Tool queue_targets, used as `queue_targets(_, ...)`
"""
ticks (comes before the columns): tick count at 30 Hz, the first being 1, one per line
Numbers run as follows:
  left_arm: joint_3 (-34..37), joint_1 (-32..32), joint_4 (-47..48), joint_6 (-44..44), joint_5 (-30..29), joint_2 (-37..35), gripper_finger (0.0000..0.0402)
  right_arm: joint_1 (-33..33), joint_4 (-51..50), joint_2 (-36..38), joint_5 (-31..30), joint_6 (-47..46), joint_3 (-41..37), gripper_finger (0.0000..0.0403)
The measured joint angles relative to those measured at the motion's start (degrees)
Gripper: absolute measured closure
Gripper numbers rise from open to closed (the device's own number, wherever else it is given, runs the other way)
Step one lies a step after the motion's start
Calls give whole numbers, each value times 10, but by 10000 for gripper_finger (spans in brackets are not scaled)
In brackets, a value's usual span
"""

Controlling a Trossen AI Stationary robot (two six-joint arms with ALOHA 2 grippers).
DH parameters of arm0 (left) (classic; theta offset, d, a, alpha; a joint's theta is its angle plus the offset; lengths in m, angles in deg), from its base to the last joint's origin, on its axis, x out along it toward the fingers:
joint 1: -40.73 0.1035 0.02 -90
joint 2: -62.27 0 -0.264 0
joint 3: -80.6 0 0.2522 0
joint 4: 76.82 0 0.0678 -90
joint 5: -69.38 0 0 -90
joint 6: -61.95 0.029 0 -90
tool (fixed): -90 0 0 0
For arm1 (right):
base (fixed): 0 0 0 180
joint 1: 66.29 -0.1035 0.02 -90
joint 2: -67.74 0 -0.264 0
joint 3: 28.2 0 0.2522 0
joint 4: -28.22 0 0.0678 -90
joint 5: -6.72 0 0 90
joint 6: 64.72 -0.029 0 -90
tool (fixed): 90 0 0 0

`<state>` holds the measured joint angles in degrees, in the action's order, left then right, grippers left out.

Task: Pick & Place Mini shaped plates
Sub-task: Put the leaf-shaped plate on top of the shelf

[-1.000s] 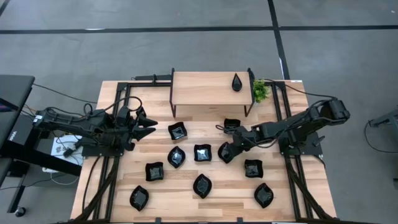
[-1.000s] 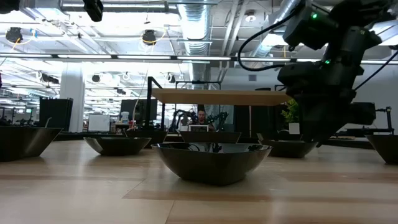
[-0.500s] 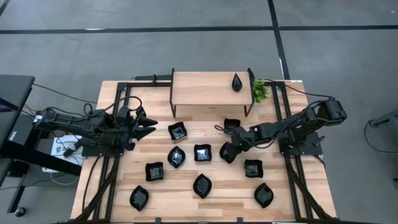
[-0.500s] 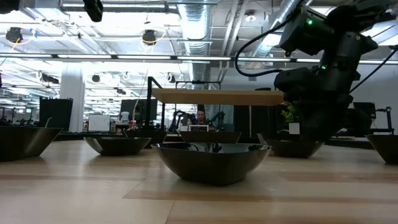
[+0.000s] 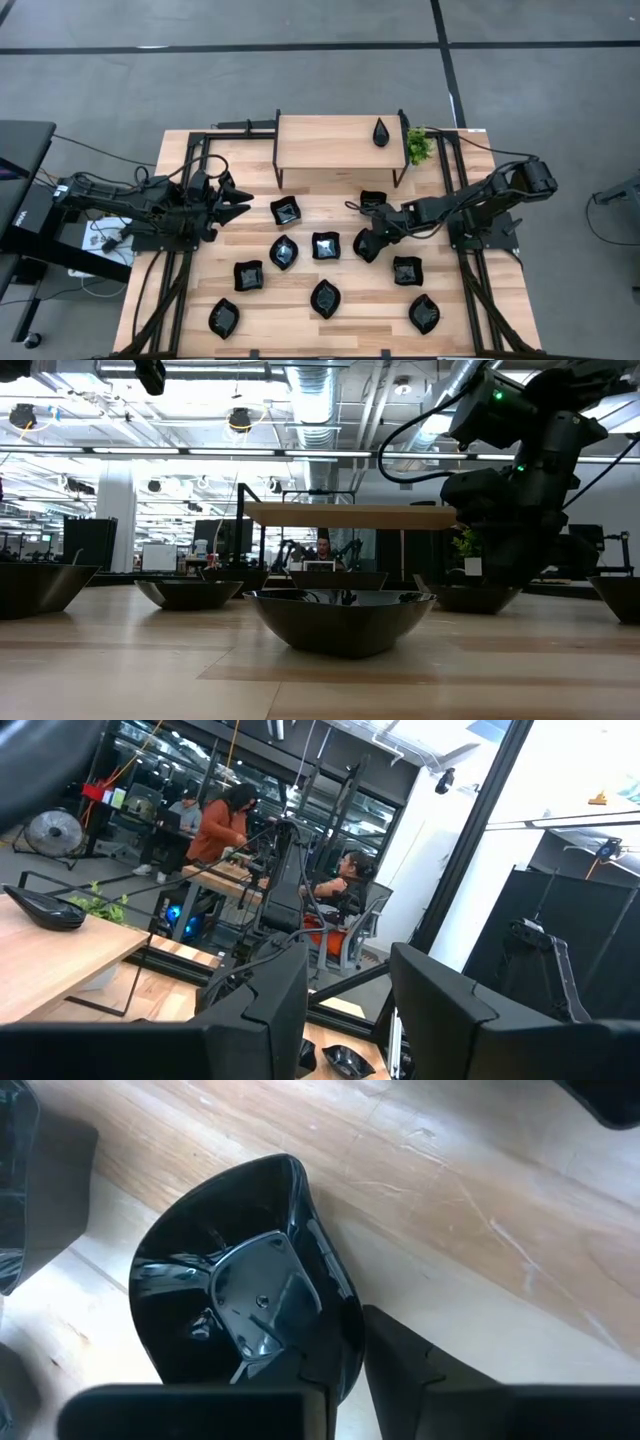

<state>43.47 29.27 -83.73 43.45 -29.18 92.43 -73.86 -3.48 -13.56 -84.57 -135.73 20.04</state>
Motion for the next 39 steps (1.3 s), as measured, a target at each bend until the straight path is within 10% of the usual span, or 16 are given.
queue_targets(25, 0, 0, 0, 2, -4, 0, 257, 0, 13, 137, 17, -4, 4, 402)
queue_targets(39, 0, 0, 0, 0, -17, 0, 257, 157, -66, 232, 13, 184, 214, 403)
